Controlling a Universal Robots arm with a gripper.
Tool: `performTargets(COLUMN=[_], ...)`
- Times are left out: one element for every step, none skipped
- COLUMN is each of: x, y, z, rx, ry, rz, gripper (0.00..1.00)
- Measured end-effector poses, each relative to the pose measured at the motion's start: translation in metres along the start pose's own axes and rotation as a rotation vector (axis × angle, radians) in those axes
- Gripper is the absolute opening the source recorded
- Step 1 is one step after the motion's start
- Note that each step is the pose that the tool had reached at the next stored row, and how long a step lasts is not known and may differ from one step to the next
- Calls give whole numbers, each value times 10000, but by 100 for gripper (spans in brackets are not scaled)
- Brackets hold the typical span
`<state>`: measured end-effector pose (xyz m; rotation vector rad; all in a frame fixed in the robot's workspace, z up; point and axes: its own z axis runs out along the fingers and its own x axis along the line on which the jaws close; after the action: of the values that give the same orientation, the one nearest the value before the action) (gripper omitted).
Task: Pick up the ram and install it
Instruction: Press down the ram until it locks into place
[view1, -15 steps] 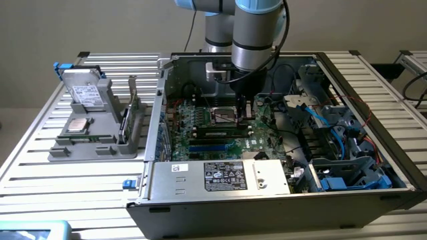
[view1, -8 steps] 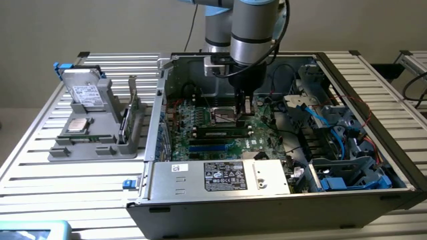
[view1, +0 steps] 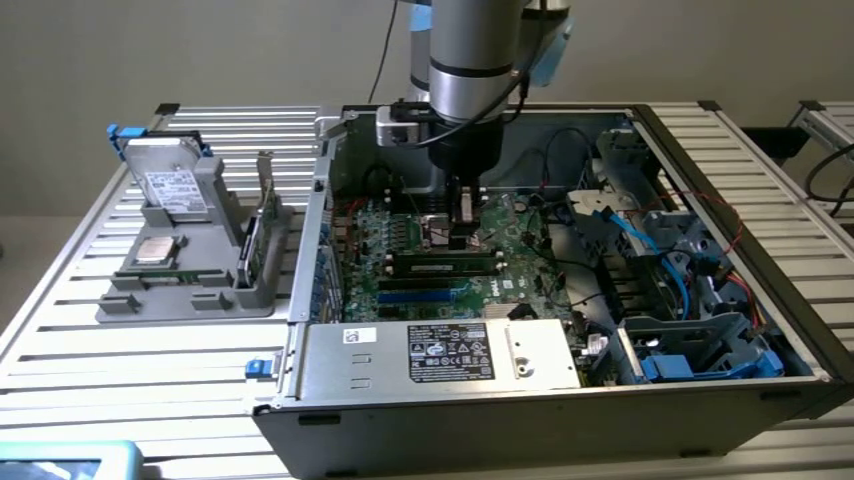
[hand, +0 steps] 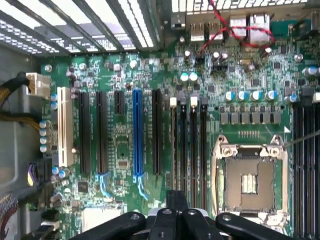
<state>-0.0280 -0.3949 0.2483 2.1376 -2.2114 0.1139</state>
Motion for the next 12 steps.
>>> performTargets(x=[2,4,5,7,9,10,11,11,11,13,13,12], y=[45,90,136,181,226,268,303,322,327,327,328,329], z=[0,-1,-1,0,0,2,5,12,21,30,40,50], rx=[1,0,0,1,0,1,-1,1,0,0,0,0], ry=[0,0,0,0,0,-1,-1,-3,-3,-1,-1,0], rz=[0,0,0,-1,0,1,0,0,0,-1,-1,0], gripper=[11,11,11,11,11,11,11,11,11,11,11,11])
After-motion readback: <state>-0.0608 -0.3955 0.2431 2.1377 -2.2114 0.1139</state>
